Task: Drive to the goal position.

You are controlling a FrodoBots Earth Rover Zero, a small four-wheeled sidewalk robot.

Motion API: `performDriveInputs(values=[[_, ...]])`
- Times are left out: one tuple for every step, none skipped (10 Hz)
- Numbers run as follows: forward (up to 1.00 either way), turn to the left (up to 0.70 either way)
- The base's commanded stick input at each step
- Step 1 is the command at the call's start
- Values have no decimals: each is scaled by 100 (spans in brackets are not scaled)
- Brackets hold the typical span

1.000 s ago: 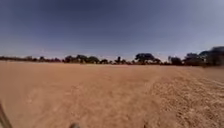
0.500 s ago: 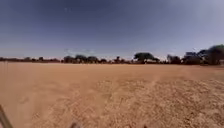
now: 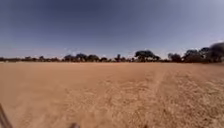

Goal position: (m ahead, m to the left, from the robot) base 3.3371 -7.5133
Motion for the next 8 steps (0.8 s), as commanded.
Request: performDriveInputs(values=[[45,0],[45,0],[45,0],[45,0],[45,0],[45,0],[45,0],[45,0]])
